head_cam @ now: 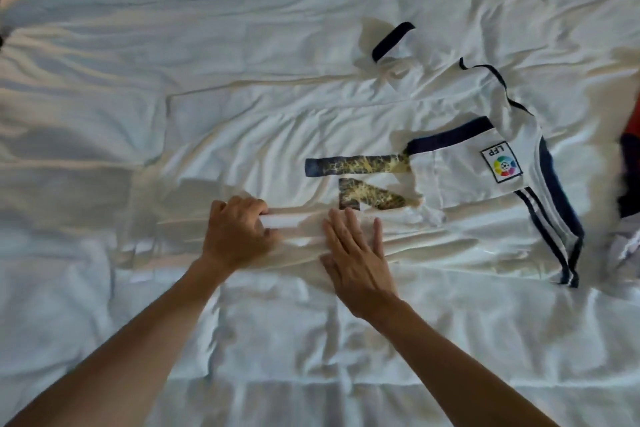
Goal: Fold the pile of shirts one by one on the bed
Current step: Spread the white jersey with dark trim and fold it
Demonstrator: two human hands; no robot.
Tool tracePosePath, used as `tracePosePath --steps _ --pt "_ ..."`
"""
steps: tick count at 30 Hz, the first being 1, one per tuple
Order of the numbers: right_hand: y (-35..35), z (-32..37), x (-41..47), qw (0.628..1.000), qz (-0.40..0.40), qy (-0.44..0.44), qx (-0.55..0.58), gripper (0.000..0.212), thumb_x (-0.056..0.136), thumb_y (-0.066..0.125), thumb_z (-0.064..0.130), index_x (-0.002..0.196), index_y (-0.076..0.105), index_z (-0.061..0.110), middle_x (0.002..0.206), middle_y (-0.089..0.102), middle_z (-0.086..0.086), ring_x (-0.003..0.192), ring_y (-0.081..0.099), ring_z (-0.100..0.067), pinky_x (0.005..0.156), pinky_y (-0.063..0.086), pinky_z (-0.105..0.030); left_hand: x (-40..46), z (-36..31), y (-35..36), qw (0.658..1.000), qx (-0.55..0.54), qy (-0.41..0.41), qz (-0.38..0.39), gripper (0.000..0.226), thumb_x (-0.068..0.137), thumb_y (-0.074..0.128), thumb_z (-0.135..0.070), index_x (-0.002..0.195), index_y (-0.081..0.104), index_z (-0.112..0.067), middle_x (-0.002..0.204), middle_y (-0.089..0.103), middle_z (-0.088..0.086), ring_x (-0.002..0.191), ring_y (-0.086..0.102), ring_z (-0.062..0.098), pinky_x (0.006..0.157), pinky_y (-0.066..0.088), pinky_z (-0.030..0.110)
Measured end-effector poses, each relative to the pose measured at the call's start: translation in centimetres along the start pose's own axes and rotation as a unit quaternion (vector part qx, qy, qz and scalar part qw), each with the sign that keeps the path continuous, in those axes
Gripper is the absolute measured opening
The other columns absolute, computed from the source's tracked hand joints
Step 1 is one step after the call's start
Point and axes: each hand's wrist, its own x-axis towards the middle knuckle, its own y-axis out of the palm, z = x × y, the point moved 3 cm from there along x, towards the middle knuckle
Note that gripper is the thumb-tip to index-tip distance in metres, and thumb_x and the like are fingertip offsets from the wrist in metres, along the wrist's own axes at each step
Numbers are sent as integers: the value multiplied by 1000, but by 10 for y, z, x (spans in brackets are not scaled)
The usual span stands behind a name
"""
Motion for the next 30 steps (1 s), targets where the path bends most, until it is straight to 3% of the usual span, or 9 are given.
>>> tracePosePath --steps 4,6,10,13,15,19,26,28,30 --pt "-2 18 15 1000 -12 -12 15 54 104 25 41 152 35 19 162 23 -2 151 14 -26 118 3 -57 -12 62 -21 998 34 -33 37 35 66 41 -44 70 66 -20 65 66 4 68 63 30 73 43 43" --pt "-5 20 29 1000 -24 13 13 52 103 27 37 148 43 17 155 39 -4 147 29 -28 119 7 -58 -11 86 -27 998 6 -43 52 38 68 39 -47 68 66 -20 63 66 7 68 65 30 72 44 41" --pt "-21 25 75 998 5 52 -26 27 93 48 22 113 66 17 112 64 -4 113 55 -30 109 29 -58 -6 118 -31 990 -84 -67 90 42 71 37 -53 77 68 -25 78 71 4 80 66 30 71 44 35" --pt "-31 29 101 998 -13 66 18 19 93 54 19 98 72 17 97 67 -3 97 60 -30 96 40 -50 -4 131 -35 976 -189 -108 27 35 81 45 -48 83 69 -22 80 71 -2 82 66 25 72 46 32" --pt "-31 31 103 994 -69 80 42 16 91 60 18 104 71 17 103 67 -4 103 59 -32 98 39 -53 -3 132 -36 970 -204 -132 -27 33 87 52 -50 87 70 -22 84 72 -4 85 67 22 73 45 29" --pt "-11 46 73 995 -90 44 13 41 94 56 24 134 51 17 141 49 -7 136 39 -28 114 17 -68 -22 133 -30 963 -150 -215 -68 41 83 62 -59 94 72 -21 93 74 2 92 67 29 77 49 35" --pt "25 44 25 999 23 -7 -43 59 103 20 46 156 25 21 166 8 -2 153 4 -25 115 5 -67 -45 148 -32 942 -172 -270 -97 23 82 60 -34 77 68 -13 65 64 8 70 62 35 61 41 32" --pt "17 41 24 1000 21 -13 -16 60 103 17 49 157 21 23 166 4 -1 153 -2 -21 117 0 -63 -43 145 -31 932 -163 -309 -94 17 88 61 -22 89 70 -8 82 68 15 83 63 39 69 46 37" --pt "-2 31 25 1000 1 -13 26 58 104 17 49 157 19 25 166 2 2 153 -5 -17 119 -7 -56 -39 126 -31 932 -93 -338 -90 33 84 62 -15 115 65 -6 113 63 22 104 56 44 86 45 49"
